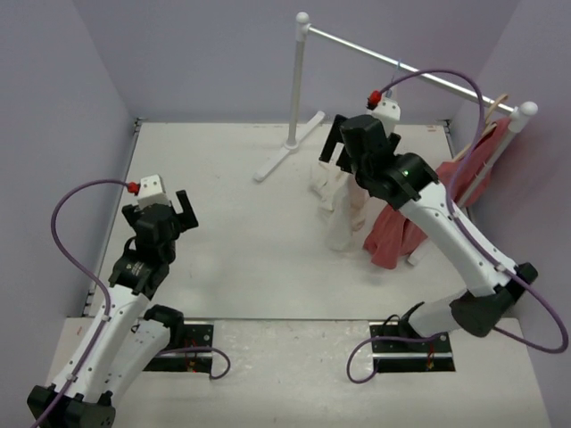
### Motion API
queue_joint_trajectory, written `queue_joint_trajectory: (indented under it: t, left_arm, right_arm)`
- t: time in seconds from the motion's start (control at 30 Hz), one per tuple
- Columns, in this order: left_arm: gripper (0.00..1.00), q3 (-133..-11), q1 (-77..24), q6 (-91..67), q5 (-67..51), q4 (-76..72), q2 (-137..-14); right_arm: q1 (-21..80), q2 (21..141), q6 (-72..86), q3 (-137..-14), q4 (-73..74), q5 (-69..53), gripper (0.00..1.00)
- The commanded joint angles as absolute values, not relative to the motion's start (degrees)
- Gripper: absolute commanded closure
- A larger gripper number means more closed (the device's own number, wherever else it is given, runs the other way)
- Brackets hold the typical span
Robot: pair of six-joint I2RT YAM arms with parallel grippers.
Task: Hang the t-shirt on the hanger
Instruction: Place the hanger at the clothesline.
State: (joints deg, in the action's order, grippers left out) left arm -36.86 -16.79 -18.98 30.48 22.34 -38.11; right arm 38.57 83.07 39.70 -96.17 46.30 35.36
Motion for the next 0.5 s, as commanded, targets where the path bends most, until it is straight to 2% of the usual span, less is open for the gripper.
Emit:
queue_joint_trajectory:
  t: [0.0,0.17,0.3,0.47]
  left_arm:
    - [0.00,-39.2,-15.6,-22.5,36.3,22.5,-37.6]
    - [0.00,-38.7,-15.6,-23.0,39.3,22.8,-35.5]
    - [0.00,-37.9,-15.7,-21.5,36.7,22.5,-33.9]
    - [0.00,-37.1,-15.7,-19.9,35.2,23.1,-29.9]
  right_arm:
    - [38.8,71.0,31.6,-88.9,46.6,27.8,0.01]
    - [38.8,57.0,25.1,-83.5,47.2,22.6,0.01]
    - [38.8,43.9,20.3,-78.1,44.3,28.3,0.01]
    - [38.8,34.4,16.8,-76.6,49.4,35.6,0.01]
